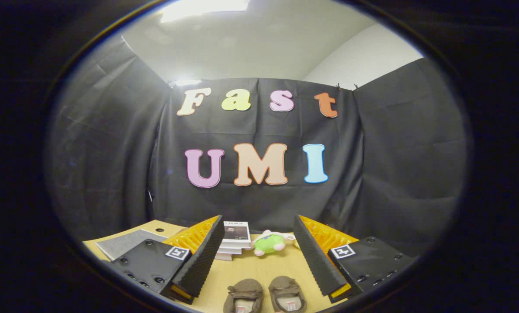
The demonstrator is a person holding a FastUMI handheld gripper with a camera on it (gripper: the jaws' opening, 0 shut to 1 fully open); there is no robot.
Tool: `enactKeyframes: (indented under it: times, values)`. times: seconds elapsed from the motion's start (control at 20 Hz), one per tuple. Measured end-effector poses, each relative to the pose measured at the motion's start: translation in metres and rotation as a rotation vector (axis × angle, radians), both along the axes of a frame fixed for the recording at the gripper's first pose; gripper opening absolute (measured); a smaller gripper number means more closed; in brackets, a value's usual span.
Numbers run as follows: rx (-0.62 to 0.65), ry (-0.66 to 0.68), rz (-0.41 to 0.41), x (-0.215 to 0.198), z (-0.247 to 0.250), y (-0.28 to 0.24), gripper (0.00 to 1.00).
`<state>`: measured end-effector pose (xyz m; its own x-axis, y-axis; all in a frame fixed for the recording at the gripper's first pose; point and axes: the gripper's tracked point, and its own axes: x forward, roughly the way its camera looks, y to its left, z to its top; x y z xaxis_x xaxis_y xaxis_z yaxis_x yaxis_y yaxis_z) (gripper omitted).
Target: Open the storage box then place both shoes into the box .Put the left shoe in first, then the right shoe, with the right side of both shoes facing outward in a uniform manner.
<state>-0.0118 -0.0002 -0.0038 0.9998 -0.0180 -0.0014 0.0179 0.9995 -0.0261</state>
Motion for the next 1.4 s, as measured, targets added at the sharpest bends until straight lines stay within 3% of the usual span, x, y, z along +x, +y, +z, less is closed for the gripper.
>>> enactKeyframes:
  times: [0.25,0.45,0.95,1.1,1.4]
  values:
    - [0.027,0.053,0.026,-0.007,-0.013,0.012,1.00]
    - [0.126,0.142,0.071,-0.013,-0.041,0.027,1.00]
    - [0.628,0.445,0.285,-0.021,-0.110,0.082,1.00]
    - [0.760,0.545,0.312,-0.020,-0.138,0.091,1.00]
    - [1.004,0.744,0.454,-0.035,-0.173,0.135,0.98]
